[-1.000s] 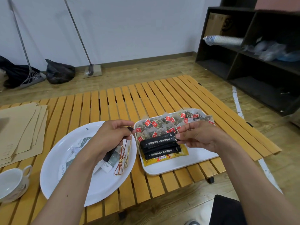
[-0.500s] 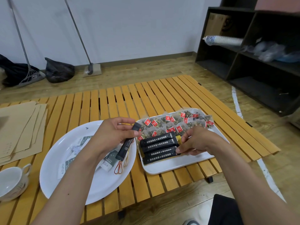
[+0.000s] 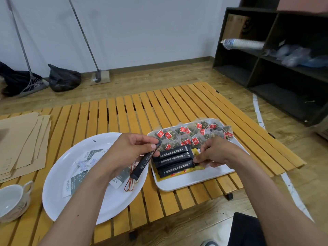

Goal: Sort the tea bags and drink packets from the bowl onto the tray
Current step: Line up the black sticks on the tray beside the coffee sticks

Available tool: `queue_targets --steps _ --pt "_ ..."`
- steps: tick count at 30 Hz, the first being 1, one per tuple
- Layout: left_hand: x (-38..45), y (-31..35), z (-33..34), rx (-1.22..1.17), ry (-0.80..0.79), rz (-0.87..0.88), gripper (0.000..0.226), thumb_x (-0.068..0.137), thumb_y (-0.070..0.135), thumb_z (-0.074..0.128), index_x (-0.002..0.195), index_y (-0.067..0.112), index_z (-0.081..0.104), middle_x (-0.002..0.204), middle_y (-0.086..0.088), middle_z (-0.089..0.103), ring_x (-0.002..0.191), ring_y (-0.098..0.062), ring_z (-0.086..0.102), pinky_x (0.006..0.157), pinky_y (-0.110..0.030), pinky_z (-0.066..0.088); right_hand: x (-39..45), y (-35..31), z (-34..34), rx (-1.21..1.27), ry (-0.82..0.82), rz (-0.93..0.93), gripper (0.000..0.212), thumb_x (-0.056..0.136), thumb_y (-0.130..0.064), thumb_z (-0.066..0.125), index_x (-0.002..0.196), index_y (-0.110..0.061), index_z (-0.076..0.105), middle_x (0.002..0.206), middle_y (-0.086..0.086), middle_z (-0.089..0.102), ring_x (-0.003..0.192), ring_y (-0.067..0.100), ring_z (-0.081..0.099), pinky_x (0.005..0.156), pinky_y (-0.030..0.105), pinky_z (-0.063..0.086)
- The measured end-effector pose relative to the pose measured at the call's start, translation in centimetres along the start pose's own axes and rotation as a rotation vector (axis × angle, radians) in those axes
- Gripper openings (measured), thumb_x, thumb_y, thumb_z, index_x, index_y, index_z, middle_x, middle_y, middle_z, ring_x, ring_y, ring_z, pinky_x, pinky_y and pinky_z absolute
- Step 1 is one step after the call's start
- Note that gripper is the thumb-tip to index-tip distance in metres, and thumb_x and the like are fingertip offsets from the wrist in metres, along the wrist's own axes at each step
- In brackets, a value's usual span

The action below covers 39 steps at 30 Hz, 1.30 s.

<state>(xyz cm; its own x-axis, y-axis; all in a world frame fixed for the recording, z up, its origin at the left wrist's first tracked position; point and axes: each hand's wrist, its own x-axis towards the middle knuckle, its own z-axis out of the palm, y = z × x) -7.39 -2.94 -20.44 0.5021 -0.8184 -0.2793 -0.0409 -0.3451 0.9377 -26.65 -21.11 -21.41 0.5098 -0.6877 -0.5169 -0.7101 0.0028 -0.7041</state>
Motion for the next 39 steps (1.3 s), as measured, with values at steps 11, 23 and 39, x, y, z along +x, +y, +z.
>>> queue_targets --steps 11,23,39 --pt "0.1 -0.4 -0.2 0.057 -0.035 0.037 0.038 0.081 -0.002 0.08 0.111 0.02 0.075 0.106 0.002 0.079 0.102 -0.018 0.075 0.08 -0.033 0.063 -0.5 -0.2 0.0 0.097 -0.029 0.028 0.03 0.076 0.004 0.084 0.079 -0.009 0.057 0.081 0.019 0.078 0.075 0.03 0.078 0.053 0.03 0.061" --pt "0.1 0.0 0.6 0.088 -0.063 0.072 0.029 0.081 0.008 0.083 0.107 0.013 0.071 0.096 -0.002 0.081 0.094 -0.02 0.077 0.085 -0.035 0.061 -2.2 -2.0 2.4 0.247 -0.186 -0.383 0.021 0.085 -0.013 0.08 0.105 -0.011 0.074 0.089 0.011 0.078 0.078 0.015 0.074 0.058 0.024 0.048" --pt "-0.2 0.1 -0.3 0.095 -0.054 0.043 0.025 0.079 0.003 0.083 0.103 0.009 0.077 0.096 -0.003 0.081 0.087 -0.017 0.076 0.065 -0.022 0.06 -1.2 -0.8 0.0 0.287 -0.203 -0.33 0.041 0.078 0.005 0.079 0.114 -0.012 0.071 0.103 0.022 0.073 0.095 0.03 0.074 0.08 0.039 0.06"
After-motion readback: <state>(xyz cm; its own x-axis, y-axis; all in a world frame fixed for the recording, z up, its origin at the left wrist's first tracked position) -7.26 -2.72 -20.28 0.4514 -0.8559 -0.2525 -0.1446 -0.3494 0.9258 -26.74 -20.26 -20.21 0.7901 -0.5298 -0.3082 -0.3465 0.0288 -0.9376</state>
